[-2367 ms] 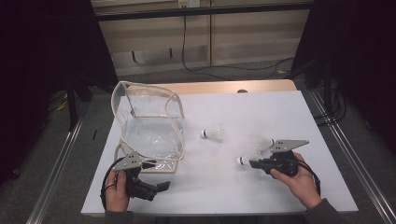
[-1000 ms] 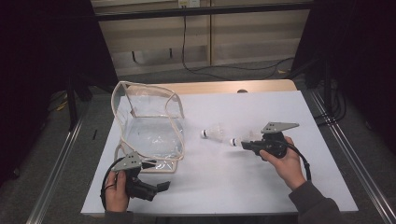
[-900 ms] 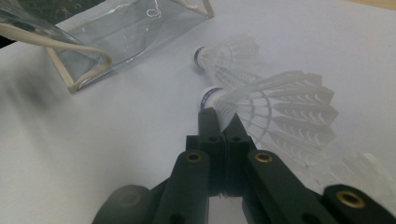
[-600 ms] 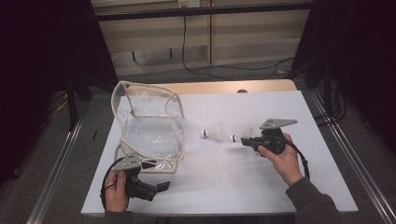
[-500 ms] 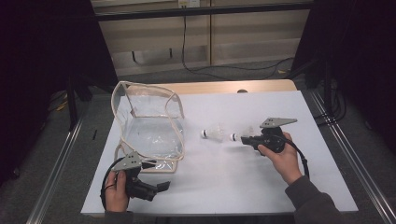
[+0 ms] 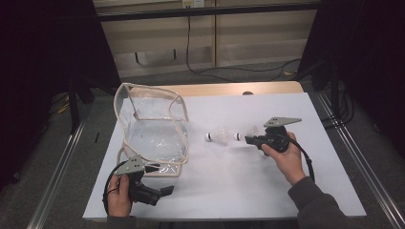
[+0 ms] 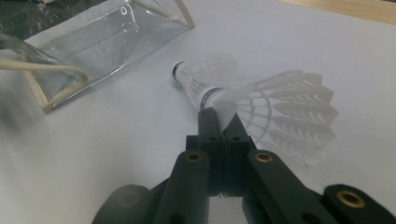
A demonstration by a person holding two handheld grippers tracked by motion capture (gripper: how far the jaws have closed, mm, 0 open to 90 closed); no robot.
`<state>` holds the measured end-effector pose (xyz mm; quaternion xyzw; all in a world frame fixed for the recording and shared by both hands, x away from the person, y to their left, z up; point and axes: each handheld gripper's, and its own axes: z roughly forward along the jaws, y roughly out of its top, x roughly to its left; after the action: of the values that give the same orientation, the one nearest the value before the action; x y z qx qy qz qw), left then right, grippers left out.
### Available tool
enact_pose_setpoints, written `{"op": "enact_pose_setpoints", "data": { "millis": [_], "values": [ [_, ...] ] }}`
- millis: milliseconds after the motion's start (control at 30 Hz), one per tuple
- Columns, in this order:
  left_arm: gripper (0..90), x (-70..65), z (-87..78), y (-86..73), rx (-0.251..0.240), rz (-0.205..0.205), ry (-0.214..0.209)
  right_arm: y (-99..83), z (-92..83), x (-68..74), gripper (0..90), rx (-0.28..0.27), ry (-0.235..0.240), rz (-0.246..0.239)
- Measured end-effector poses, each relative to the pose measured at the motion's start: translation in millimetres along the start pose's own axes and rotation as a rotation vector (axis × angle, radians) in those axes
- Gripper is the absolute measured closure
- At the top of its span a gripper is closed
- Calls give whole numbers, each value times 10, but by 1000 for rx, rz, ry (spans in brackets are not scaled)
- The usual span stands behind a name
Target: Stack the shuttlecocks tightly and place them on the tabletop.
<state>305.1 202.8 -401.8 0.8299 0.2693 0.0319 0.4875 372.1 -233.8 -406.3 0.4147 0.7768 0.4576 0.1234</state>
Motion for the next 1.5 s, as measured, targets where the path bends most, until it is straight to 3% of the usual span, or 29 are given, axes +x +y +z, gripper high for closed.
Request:
{"op": "enact_pose_setpoints", "data": {
  "millis": [367, 767, 1500],
  "values": [
    [31, 2, 1, -4, 0, 0, -1, 33, 63, -2, 892, 7, -17, -8],
    [32, 10, 0, -14, 6, 0, 2, 86, 156, -4, 891, -4, -1, 13],
    [30, 14, 2, -16, 3, -3, 2, 104, 256, -41, 891, 5, -16, 35]
  ]
}}
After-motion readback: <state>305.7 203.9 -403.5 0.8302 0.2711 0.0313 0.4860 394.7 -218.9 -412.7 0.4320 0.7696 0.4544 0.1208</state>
